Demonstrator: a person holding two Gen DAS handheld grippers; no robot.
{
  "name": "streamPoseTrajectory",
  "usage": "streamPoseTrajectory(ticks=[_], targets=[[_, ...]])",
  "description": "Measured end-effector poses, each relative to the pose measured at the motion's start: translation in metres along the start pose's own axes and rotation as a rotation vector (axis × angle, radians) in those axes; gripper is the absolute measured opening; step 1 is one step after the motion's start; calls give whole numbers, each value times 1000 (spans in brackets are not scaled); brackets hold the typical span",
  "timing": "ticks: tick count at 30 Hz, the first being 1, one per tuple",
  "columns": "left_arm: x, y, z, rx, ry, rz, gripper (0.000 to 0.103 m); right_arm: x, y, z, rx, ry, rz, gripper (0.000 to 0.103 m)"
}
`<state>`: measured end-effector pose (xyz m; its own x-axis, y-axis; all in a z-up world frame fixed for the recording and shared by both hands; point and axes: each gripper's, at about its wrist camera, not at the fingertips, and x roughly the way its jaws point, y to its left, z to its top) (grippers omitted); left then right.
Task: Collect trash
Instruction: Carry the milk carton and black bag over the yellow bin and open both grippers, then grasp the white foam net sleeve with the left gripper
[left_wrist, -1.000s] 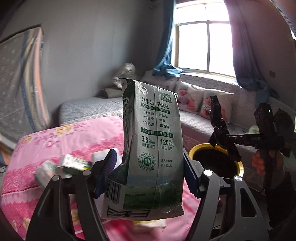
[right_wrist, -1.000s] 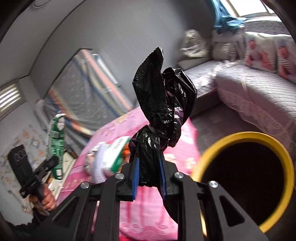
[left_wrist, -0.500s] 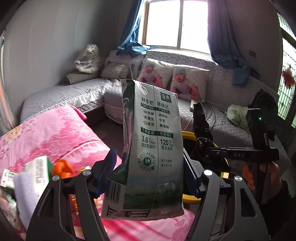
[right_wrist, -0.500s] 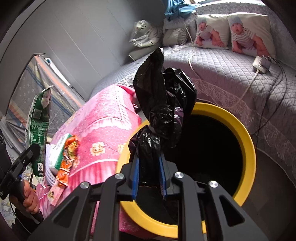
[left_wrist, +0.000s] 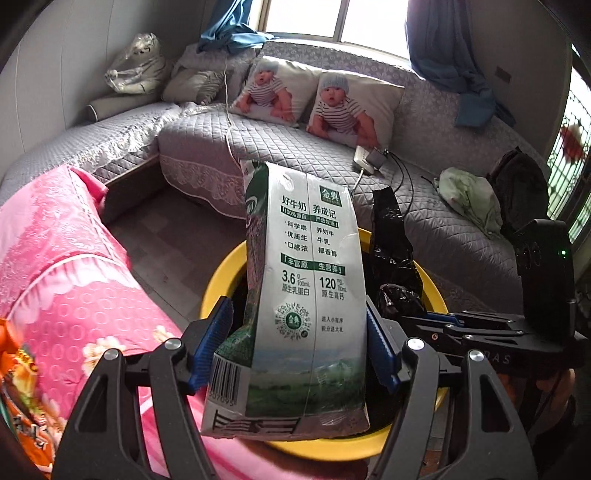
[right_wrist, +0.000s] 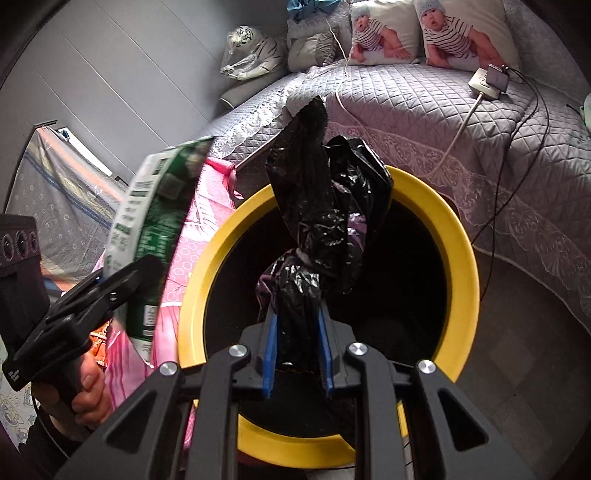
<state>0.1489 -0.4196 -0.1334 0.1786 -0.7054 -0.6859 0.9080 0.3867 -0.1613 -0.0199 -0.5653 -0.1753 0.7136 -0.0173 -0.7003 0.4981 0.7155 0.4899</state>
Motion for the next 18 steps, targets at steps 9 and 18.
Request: streamPoseTrajectory(ticks=[9,18], targets=[[-29,9,0,-46,-77,37,92,-19,-8,5,48,-60,-29,46],[-117,34,-10,-75,-237,127,92,-21,23,7,-7,-67,30,46]])
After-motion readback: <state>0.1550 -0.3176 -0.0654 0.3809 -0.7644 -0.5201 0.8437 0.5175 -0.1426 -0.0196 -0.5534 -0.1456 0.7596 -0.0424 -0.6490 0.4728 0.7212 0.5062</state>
